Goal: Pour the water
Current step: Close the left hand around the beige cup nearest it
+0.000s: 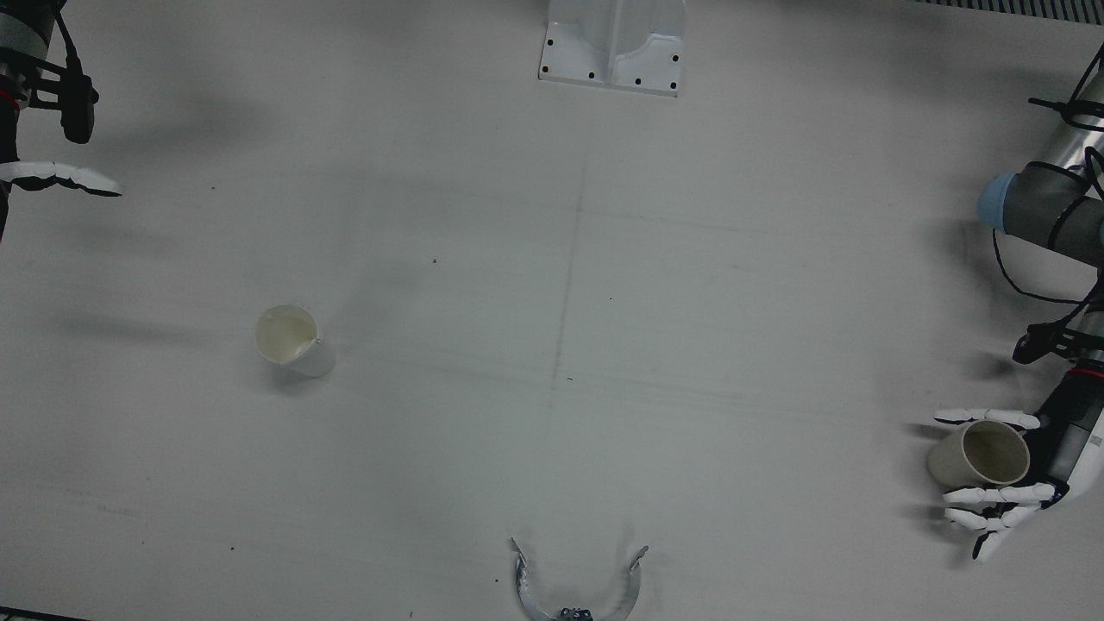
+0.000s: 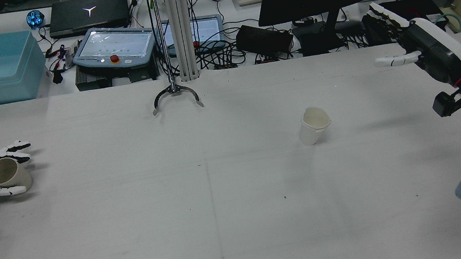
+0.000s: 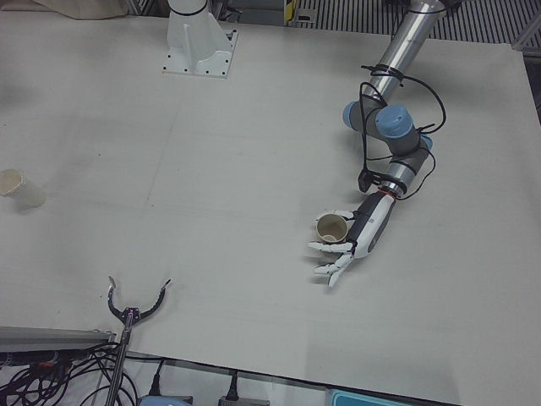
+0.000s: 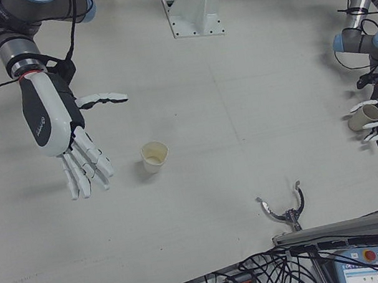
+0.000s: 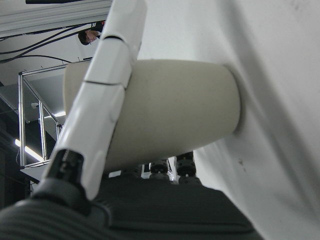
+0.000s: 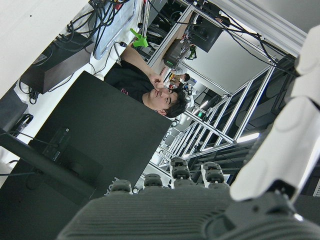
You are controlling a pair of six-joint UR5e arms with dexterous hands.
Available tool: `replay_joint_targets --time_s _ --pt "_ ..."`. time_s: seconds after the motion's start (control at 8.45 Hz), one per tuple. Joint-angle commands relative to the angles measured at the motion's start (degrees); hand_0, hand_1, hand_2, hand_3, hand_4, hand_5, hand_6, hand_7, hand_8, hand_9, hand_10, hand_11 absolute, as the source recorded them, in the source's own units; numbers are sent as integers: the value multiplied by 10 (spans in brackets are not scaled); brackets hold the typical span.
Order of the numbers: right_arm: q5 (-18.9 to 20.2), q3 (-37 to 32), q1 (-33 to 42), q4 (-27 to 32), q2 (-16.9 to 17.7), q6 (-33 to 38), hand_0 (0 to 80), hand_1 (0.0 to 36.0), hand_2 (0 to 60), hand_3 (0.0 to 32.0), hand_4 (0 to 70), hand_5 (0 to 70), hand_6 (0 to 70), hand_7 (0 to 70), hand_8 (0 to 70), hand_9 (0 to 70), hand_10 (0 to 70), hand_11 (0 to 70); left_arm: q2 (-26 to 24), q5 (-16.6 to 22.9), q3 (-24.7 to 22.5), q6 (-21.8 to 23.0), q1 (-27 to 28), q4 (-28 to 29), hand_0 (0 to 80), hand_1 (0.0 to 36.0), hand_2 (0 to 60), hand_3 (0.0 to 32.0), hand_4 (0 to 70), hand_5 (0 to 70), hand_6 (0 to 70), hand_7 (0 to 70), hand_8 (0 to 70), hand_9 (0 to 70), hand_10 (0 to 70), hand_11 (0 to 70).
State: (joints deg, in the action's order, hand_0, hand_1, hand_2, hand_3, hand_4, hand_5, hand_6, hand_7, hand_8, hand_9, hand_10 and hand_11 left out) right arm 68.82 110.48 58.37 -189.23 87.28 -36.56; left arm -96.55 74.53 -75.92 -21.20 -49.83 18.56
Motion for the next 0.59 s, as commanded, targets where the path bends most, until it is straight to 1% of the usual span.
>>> replay_joint_targets --time_s 0.0,0.12,0.24,0.36,0.47 --pt "0 0 -1 0 0 0 416 98 143 68 0 44 121 57 36 4 0 0 1 0 -2 1 0 -9 800 360 600 0 700 700 161 136 76 28 141 235" --pt "0 0 -1 0 0 0 417 98 142 68 0 44 121 58 35 2 0 0 4 0 -4 6 -1 -9 800 360 600 0 700 700 158 125 73 23 139 233" --pt "0 0 -2 0 0 0 413 97 143 68 0 44 121 58 36 3 0 0 7 0 -13 36 0 -27 800 360 600 0 700 700 156 126 70 22 140 234" --pt "-1 0 -3 0 -1 0 412 97 143 70 0 43 119 58 33 1 0 0 7 10 -37 63 0 -47 800 360 600 0 700 700 155 125 68 19 139 233" --pt "-1 0 -3 0 -6 -1 415 100 149 76 0 44 120 59 34 1 0 0 8 53 -64 70 -4 -64 800 360 600 0 700 700 154 125 64 14 137 229"
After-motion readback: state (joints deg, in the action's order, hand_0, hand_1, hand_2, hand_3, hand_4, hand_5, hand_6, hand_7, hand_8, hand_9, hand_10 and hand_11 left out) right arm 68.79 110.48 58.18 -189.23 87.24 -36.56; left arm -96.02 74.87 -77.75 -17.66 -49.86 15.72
